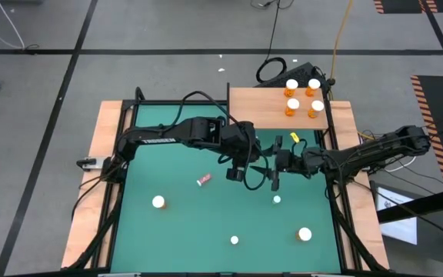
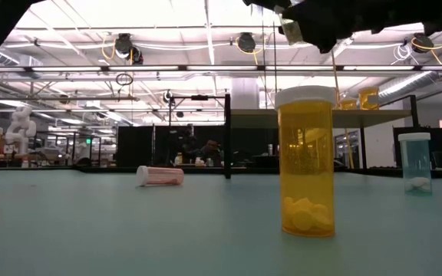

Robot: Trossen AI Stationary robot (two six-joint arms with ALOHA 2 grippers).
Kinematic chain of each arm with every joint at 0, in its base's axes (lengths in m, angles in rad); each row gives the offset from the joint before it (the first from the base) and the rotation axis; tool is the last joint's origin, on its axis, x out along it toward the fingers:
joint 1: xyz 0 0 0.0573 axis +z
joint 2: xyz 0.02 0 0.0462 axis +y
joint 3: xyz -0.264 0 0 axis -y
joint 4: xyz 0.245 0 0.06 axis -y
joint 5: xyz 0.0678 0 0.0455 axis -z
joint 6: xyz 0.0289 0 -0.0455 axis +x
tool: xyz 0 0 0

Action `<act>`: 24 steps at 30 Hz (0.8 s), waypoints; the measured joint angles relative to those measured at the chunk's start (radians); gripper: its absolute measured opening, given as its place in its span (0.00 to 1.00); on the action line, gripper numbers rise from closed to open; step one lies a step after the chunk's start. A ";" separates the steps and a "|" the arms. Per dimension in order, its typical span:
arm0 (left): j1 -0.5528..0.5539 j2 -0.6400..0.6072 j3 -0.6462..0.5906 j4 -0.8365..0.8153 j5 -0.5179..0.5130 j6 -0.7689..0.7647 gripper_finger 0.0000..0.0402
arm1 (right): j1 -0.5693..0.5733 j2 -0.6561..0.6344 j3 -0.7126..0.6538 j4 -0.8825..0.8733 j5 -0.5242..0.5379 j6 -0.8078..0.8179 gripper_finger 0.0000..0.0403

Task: Pick and place medicine bottles onto shelf by color
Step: Put the yellow pill bottle on the shelf

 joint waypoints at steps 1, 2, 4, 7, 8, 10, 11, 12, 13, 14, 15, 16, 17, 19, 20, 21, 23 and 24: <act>0.000 0.000 0.000 0.000 0.000 0.004 0.31 | 0.005 -0.013 0.000 -0.010 0.014 0.003 0.57; 0.000 0.000 0.000 -0.001 0.000 0.008 0.31 | 0.011 -0.028 0.001 -0.026 0.043 0.002 0.62; 0.000 0.000 0.000 0.000 0.000 0.014 0.31 | 0.029 -0.066 0.001 -0.098 0.142 -0.014 0.72; 0.003 0.000 0.000 0.009 -0.023 0.021 0.31 | 0.069 -0.153 0.002 -0.247 0.320 -0.030 0.83; 0.005 0.000 0.000 0.006 -0.032 0.021 0.31 | 0.084 -0.186 0.002 -0.306 0.380 -0.030 0.85; 0.008 0.000 0.000 0.001 -0.051 0.027 0.31 | 0.111 -0.246 0.002 -0.419 0.467 -0.010 0.88; 0.011 0.000 0.000 0.009 -0.058 0.028 0.31 | 0.124 -0.277 0.002 -0.464 0.492 0.005 0.89; 0.013 0.000 0.000 0.007 -0.059 0.028 0.31 | 0.137 -0.304 0.002 -0.503 0.500 0.022 0.89; 0.017 0.000 0.000 0.005 -0.059 0.026 0.31 | 0.148 -0.330 0.002 -0.537 0.500 0.040 0.89; 0.022 0.000 0.000 0.005 -0.059 0.020 0.31 | 0.155 -0.353 0.002 -0.568 0.498 0.055 0.89; 0.028 0.000 0.000 0.005 -0.061 0.017 0.31 | 0.161 -0.372 0.002 -0.597 0.499 0.071 0.89; 0.032 0.000 0.000 0.005 -0.063 0.013 0.31 | 0.166 -0.389 0.002 -0.618 0.501 0.084 0.89; 0.038 0.000 0.000 0.005 -0.064 0.012 0.31 | 0.172 -0.403 0.002 -0.636 0.501 0.095 0.88; 0.044 0.000 0.000 0.006 -0.067 0.014 0.31 | 0.178 -0.426 0.002 -0.673 0.498 0.112 0.87; 0.047 0.000 0.000 0.006 -0.067 0.018 0.31 | 0.178 -0.434 0.002 -0.691 0.499 0.120 0.87; 0.050 0.000 0.000 0.007 -0.067 0.025 0.31 | 0.178 -0.440 0.002 -0.709 0.499 0.125 0.87; 0.058 0.000 0.000 0.023 -0.071 0.041 0.32 | 0.178 -0.450 0.002 -0.748 0.499 0.138 0.86; 0.063 0.000 0.000 0.036 -0.082 0.050 0.32 | 0.178 -0.454 0.002 -0.767 0.499 0.146 0.86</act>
